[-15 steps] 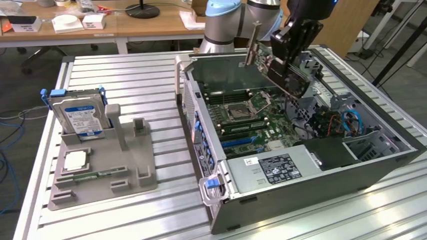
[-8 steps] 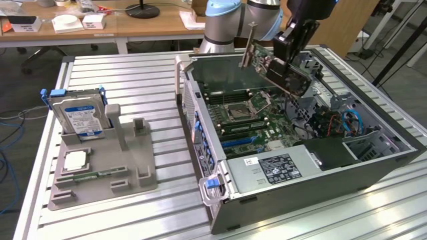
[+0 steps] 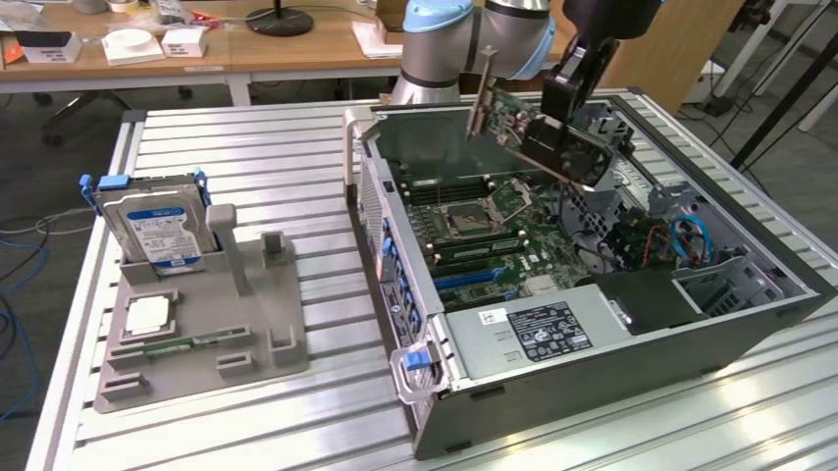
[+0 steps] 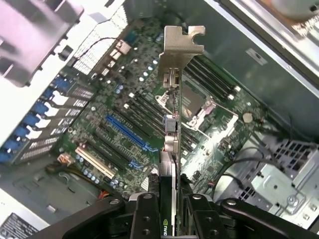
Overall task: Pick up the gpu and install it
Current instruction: 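Pick up the gpu and move the gpu toward the slot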
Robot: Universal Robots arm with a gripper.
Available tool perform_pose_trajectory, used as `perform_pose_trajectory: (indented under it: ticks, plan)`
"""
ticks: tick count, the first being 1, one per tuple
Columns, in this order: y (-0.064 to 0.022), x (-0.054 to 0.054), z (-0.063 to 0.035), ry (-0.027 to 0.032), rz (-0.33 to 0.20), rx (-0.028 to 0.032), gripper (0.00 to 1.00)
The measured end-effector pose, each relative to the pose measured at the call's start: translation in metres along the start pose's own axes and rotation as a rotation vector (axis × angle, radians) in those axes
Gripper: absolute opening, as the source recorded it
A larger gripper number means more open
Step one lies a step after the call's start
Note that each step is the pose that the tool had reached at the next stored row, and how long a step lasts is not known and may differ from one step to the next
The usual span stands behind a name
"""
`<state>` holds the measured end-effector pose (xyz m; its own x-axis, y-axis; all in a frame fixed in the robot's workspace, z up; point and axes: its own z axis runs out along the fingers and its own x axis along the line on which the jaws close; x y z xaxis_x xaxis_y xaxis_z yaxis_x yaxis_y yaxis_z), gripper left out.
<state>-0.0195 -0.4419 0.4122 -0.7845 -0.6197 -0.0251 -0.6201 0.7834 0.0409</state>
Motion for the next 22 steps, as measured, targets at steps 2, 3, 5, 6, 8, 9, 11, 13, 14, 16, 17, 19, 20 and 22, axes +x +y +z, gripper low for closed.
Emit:
perform_pose_trajectory:
  ticks: [2, 3, 5, 6, 8, 9, 11, 13, 14, 16, 17, 19, 20, 22]
  plan:
    - [0.0, 0.0, 0.0, 0.0014, -0.035, -0.0009, 0.26]
    - [0.0, 0.0, 0.0, 0.0022, -0.053, -0.0013, 0.26]
    - [0.0, 0.0, 0.0, 0.0037, -0.089, -0.0022, 0.26]
    - [0.0, 0.0, 0.0, 0.0044, -0.107, -0.0027, 0.26]
    - [0.0, 0.0, 0.0, 0.0059, -0.143, -0.0036, 0.26]
    - [0.0, 0.0, 0.0, 0.0066, -0.162, -0.0041, 0.26]
    - [0.0, 0.0, 0.0, 0.008, -0.195, -0.0049, 0.26]
    - [0.0, 0.0, 0.0, 0.0091, -0.222, -0.0056, 0.26]
    - [0.0, 0.0, 0.0, 0.0098, -0.237, -0.006, 0.26]
    - [0.0, 0.0, 0.0, 0.011, -0.268, -0.0067, 0.26]
    - [0.0, 0.0, 0.0, 0.0116, -0.284, -0.0071, 0.26]
    - [0.0, 0.0, 0.0, 0.0129, -0.315, -0.0079, 0.26]
    - [0.0, 0.0, 0.0, 0.0135, -0.33, -0.0083, 0.26]
    - [0.0, 0.0, 0.0, 0.0148, -0.361, -0.009, 0.26]
